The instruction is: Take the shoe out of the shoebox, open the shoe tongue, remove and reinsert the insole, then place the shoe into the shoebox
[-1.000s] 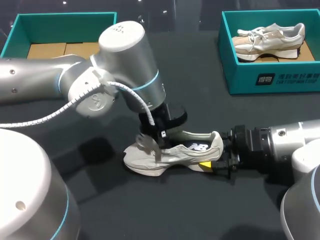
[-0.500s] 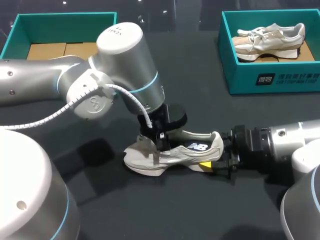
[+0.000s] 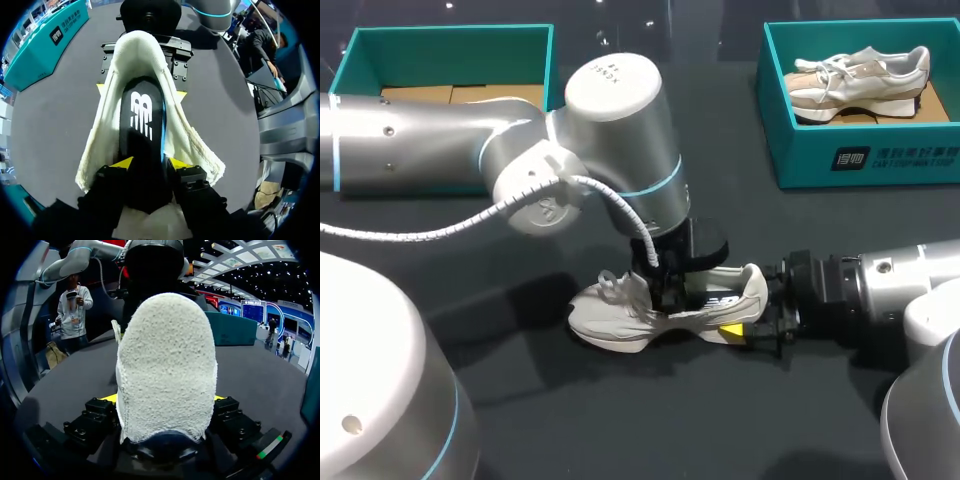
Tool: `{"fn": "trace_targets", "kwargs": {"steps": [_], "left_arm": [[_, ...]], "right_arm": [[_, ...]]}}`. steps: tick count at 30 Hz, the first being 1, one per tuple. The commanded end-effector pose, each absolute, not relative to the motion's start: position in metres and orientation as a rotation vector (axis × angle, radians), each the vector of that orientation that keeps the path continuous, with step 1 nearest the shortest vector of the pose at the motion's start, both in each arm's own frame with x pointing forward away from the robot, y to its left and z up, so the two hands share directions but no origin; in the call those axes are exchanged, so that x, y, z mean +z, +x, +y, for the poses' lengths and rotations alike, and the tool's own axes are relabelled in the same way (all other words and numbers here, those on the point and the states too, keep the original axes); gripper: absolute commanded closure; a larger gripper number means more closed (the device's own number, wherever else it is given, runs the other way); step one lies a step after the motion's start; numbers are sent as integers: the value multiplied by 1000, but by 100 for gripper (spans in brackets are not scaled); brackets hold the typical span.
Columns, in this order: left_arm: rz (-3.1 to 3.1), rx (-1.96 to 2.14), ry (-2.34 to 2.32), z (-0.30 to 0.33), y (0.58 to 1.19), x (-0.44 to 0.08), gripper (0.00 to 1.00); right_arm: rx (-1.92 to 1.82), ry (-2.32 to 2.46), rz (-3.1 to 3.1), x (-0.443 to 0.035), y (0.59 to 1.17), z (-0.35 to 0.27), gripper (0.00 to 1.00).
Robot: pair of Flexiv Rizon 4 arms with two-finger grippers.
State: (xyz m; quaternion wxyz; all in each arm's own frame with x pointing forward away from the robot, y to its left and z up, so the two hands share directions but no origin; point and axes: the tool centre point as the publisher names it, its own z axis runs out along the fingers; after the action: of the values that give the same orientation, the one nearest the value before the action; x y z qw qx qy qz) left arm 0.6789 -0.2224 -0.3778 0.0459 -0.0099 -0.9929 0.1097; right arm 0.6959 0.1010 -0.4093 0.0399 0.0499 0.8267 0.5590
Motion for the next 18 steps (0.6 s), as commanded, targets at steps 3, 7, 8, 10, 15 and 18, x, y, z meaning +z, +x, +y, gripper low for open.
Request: {"fn": "trace_targets", "kwargs": {"steps": [3, 7, 8, 10, 15, 18], "left_arm": [[-3016, 238, -66, -243, 681, -387, 58], [-2996, 213, -104, -243, 677, -391, 57], [-2993, 206, -114, -242, 675, -392, 57], [-2993, 196, -127, -240, 672, -395, 57], [-3009, 166, -138, -240, 666, -405, 57], [-3040, 150, -122, -242, 666, -412, 58]], "right_arm": [[1708, 154, 2535, -409, 695, 101, 100], [1708, 154, 2535, -409, 695, 101, 100], [1708, 154, 2535, -409, 695, 101, 100], [1708, 154, 2535, -409, 695, 101, 100], [1708, 154, 2535, -409, 695, 101, 100], [1708, 154, 2535, -409, 695, 101, 100]]}}
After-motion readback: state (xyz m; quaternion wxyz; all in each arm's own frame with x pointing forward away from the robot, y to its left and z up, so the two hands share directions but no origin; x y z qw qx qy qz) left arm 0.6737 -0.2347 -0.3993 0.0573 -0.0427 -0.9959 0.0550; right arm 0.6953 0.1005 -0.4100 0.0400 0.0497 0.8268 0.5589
